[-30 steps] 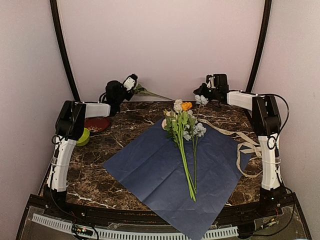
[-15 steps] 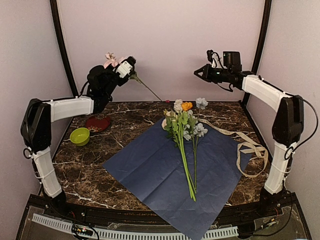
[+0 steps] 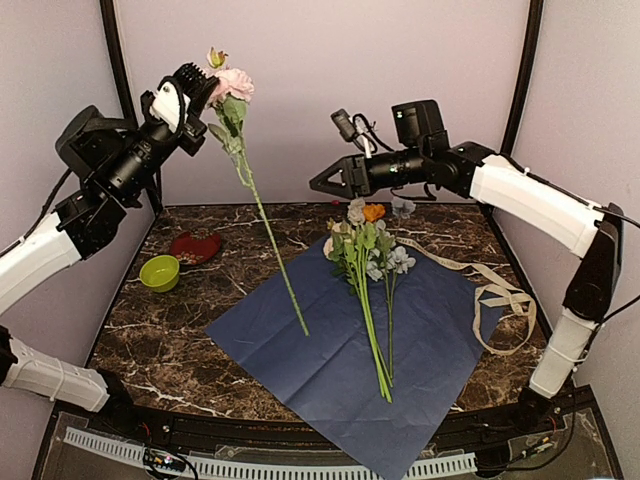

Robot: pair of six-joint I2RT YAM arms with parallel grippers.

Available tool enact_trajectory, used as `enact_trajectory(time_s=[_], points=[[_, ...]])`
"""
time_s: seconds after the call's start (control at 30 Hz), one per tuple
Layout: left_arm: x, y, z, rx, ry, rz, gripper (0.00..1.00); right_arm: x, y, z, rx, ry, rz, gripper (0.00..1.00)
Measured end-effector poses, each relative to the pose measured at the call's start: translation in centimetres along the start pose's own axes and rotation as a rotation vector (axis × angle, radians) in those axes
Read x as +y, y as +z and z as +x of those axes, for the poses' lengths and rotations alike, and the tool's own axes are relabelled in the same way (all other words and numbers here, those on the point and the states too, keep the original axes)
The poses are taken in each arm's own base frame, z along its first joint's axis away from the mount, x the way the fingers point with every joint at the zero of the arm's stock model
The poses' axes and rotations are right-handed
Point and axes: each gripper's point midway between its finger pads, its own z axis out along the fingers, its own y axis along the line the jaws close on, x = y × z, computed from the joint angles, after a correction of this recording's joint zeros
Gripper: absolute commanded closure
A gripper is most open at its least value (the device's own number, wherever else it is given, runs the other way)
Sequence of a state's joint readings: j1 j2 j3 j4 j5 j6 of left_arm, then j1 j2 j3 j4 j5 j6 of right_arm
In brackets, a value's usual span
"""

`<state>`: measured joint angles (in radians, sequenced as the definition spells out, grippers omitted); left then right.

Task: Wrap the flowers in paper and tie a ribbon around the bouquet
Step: Pass from the left arm to the right

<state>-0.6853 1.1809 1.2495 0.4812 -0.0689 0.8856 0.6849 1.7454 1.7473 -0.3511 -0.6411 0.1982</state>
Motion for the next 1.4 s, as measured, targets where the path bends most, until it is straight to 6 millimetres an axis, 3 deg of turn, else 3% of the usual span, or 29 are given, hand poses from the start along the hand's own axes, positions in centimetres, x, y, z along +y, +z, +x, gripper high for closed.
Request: enact_trajectory(time_s=[0.07,0.23,0.37,0.5,0.7,0.9,1.07,1.1,1.2,1.23,1.27,1.33,1.4], points=[[-1.2,-1.1,-1.0,-0.006,-0.044,0.049,1.0,3.2,0.9,1.2,0.031,-0.015,-0.067,0.22],[-6.0,-3.1,-0.5,0.045,-0.123,0.178,1.0,10.0,2.3,4.4,0.094,-0.026,-0.212,0.21],[-10.2,-4.3,-0.1,0.083,-0.15,0.265,1.0,12.3,2.8,6.7,0.14,0.005,-0.253,0.22],[-12.7,-4.9,-0.6,0.09,-0.168,0.302,1.0,11.9,2.8,8.0,0.156,0.062,-0.229,0.26],[-15.0,-4.5,-1.1,0.089,-0.208,0.312,1.0,10.1,2.5,10.3,0.157,0.154,-0.134,0.46],[-17.2,-3.9,-0.5,0.111,-0.225,0.337,1.0,7.7,2.7,11.6,0.148,0.171,-0.02,0.51],[-17.4,-3.7,-0.3,0.115,-0.236,0.332,1.0,6.8,1.5,12.2,0.127,0.171,0.052,0.96],[-17.3,-3.7,-0.4,0.114,-0.238,0.331,1.0,6.8,1.4,12.1,0.122,0.164,0.057,1.0],[-17.5,-3.7,-0.2,0.12,-0.244,0.328,1.0,6.9,0.8,11.6,0.094,0.158,0.065,1.0],[-17.6,-3.6,0.0,0.129,-0.247,0.327,0.86,6.8,0.6,11.4,0.084,0.165,0.073,1.0],[-17.8,-3.5,0.3,0.142,-0.251,0.324,0.63,6.7,0.5,11.1,0.076,0.167,0.083,1.0],[-18.3,-3.2,1.5,0.202,-0.263,0.306,0.07,5.7,0.0,10.9,0.061,0.201,0.131,1.0],[-19.1,-2.8,3.0,0.28,-0.273,0.296,0.01,3.7,-0.6,11.0,0.056,0.253,0.205,1.0]])
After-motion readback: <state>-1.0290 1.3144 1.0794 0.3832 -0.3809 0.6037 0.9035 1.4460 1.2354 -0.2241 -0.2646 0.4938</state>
